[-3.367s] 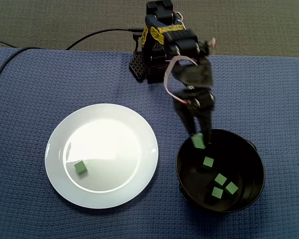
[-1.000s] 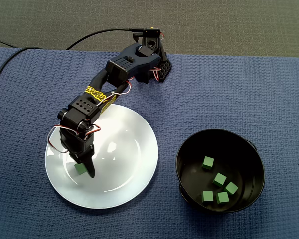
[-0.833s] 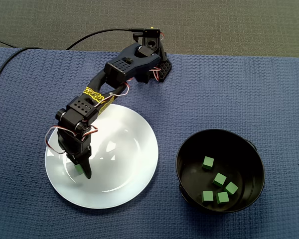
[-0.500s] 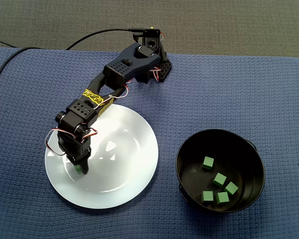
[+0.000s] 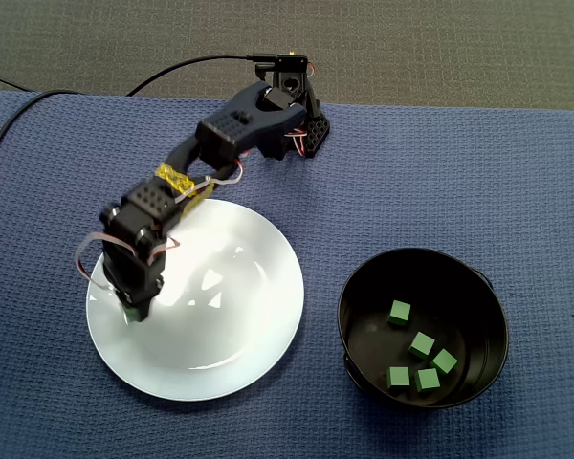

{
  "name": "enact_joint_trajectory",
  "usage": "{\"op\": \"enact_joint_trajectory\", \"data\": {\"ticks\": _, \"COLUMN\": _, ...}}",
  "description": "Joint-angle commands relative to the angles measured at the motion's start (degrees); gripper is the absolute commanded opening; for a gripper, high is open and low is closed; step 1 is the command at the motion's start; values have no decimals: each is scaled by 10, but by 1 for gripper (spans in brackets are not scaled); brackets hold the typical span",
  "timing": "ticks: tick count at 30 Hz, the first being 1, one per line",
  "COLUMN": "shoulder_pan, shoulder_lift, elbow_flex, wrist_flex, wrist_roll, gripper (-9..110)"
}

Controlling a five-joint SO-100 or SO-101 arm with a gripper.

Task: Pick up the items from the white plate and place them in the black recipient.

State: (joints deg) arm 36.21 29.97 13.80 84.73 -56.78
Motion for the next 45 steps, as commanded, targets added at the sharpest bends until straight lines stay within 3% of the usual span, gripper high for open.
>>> {"op": "enact_joint_trajectory", "data": {"ticks": 1, "shoulder_pan": 16, "shoulder_lift": 247, "elbow_flex": 130, "wrist_flex": -96, "wrist_roll": 81, "gripper": 0}}
{"op": "enact_joint_trajectory", "data": {"ticks": 6, "shoulder_pan": -44, "shoulder_lift": 466, "elbow_flex": 281, "wrist_flex": -171, "wrist_roll": 164, "gripper": 0}}
{"op": "enact_joint_trajectory", "data": {"ticks": 12, "shoulder_pan": -225, "shoulder_lift": 667, "elbow_flex": 388, "wrist_flex": -200, "wrist_roll": 236, "gripper": 0}}
{"op": "enact_joint_trajectory", "data": {"ticks": 23, "shoulder_pan": -552, "shoulder_lift": 775, "elbow_flex": 671, "wrist_flex": -359, "wrist_roll": 287, "gripper": 0}}
{"op": "enact_joint_trajectory", "data": {"ticks": 34, "shoulder_pan": -580, "shoulder_lift": 715, "elbow_flex": 931, "wrist_flex": -574, "wrist_roll": 345, "gripper": 1}}
{"op": "enact_joint_trajectory", "data": {"ticks": 38, "shoulder_pan": -600, "shoulder_lift": 715, "elbow_flex": 972, "wrist_flex": -604, "wrist_roll": 343, "gripper": 17}}
{"op": "enact_joint_trajectory", "data": {"ticks": 45, "shoulder_pan": -581, "shoulder_lift": 764, "elbow_flex": 827, "wrist_flex": -423, "wrist_roll": 259, "gripper": 30}}
